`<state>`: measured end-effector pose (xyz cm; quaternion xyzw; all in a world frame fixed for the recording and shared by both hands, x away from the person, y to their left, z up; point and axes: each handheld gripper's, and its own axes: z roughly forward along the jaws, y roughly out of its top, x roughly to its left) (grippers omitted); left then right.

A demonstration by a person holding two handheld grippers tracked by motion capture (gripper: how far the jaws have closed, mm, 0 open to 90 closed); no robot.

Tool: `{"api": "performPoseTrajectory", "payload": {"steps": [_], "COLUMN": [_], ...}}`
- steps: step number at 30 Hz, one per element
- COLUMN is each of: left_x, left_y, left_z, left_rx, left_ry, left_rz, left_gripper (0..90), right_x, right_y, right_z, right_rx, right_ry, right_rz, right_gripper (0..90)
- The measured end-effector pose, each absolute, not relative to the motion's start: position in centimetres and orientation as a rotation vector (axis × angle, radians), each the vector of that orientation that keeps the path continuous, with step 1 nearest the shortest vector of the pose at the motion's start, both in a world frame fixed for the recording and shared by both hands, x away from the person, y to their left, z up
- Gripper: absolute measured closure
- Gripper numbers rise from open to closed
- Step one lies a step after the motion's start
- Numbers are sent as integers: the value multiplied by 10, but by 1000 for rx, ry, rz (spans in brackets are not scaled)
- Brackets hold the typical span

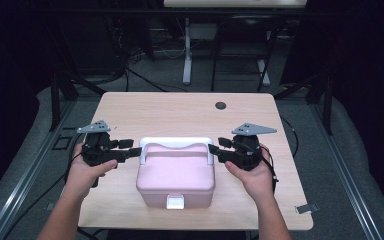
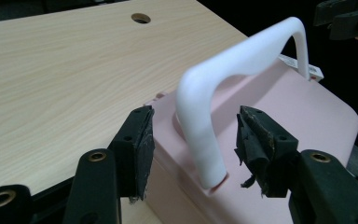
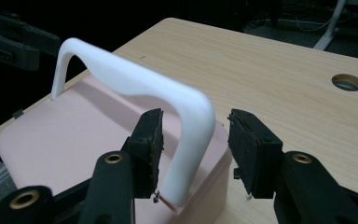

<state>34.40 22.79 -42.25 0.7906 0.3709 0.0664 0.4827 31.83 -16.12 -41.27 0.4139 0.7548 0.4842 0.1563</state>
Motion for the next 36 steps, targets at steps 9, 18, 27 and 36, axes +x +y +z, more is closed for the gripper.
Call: {"api": "performPoseTrajectory", "payload": {"steps": [9,18,27,36], "left_x": [344,347,347,343], "left_y": [214,207,209,208], "left_z": [-435,-444,-444,-442], "left_rx": [1977,2025,2008,2024], "left_ry": [863,850,824,807], "left_rz": [125,146,114,100], "left_gripper": [455,596,701,743], "right_x": [313,312,309,306], "right_y": [-160,-153,-152,-159], "right_z": [-428,-443,-448,-445], "right_rx": [1191,1217,1219,1182], "right_ry": [2172,2215,2212,2269], "right_rz": [1419,1393,1371,1384], "right_gripper": [488,523,697,736]}}
